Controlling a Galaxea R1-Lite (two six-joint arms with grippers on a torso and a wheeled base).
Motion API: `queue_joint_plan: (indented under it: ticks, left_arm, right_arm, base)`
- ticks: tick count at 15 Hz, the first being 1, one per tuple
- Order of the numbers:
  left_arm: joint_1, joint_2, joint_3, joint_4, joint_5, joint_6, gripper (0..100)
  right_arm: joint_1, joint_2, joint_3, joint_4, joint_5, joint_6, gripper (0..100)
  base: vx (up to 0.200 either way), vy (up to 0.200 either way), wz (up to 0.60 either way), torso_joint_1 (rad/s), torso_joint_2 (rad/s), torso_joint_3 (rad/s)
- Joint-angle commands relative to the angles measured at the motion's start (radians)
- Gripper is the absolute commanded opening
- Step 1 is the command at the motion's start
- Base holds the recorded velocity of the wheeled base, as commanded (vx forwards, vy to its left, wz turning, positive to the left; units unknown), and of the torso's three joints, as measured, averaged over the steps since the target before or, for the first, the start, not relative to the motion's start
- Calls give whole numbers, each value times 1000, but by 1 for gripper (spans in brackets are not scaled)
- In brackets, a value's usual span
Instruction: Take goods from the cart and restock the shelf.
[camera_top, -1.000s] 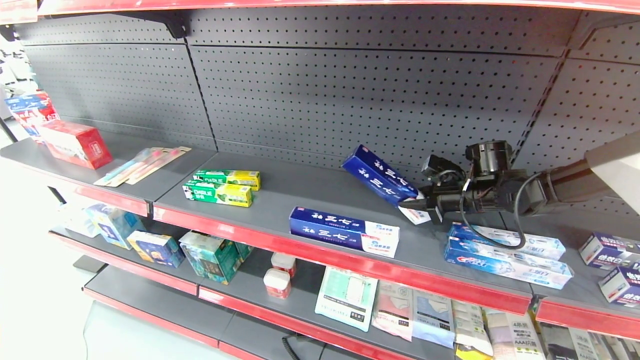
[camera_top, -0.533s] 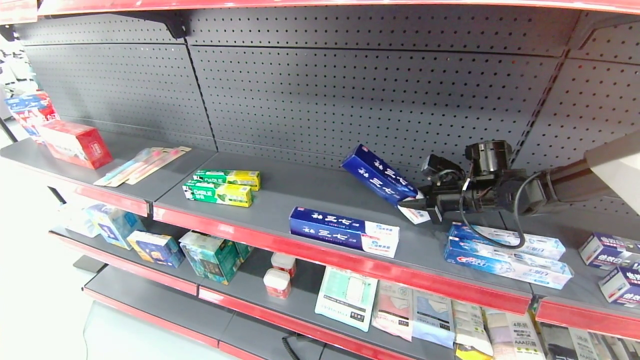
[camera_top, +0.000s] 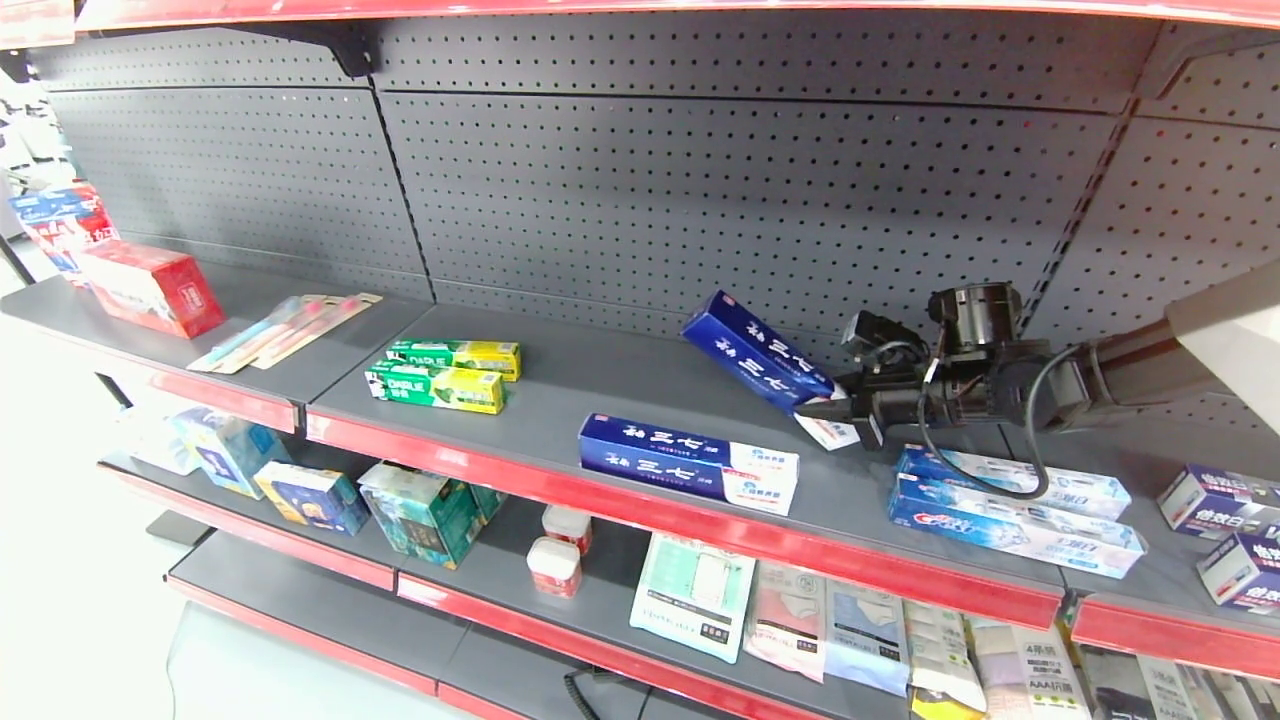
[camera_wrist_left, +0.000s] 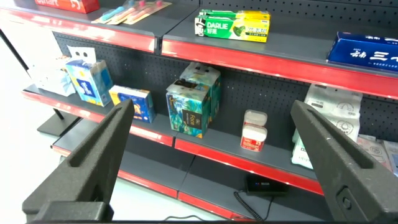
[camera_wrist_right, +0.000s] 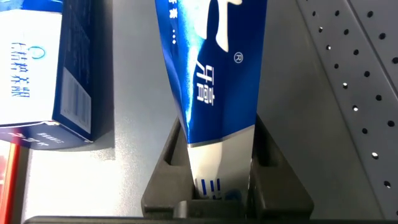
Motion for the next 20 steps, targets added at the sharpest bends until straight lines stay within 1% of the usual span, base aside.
queue_joint_plan:
  ticks: [1, 2, 3, 11, 14, 18, 20]
  left_arm:
    - [0, 2, 0, 0, 1, 1, 100]
    - [0, 0, 0, 0, 1, 1, 100]
    - [0, 2, 0, 0, 1, -1, 100]
    - [0, 2, 0, 0, 1, -1, 100]
    - [0, 0, 0, 0, 1, -1, 100]
    - [0, 0, 0, 0, 1, -1, 100]
    - [0, 2, 0, 0, 1, -1, 100]
  right_arm:
    - [1, 3, -1, -1, 2, 0, 0]
    - [1, 3, -1, -1, 2, 0, 0]
    - [1, 4, -1, -1, 2, 0, 100]
    - [-7, 4, -10, -2, 1, 1, 100]
    - [-39, 0, -10, 5, -4, 15, 100]
    - [-81, 7, 4, 12, -5, 69, 100]
    - [-81, 21, 1, 12, -5, 141, 100]
  base:
    - [0, 0, 0, 0, 0, 0]
    - [0, 0, 0, 0, 0, 0]
    - [0, 0, 0, 0, 0, 0]
    - [0, 0, 0, 0, 0, 0]
    - [0, 0, 0, 0, 0, 0]
    - [0, 0, 0, 0, 0, 0]
    - [0, 0, 0, 0, 0, 0]
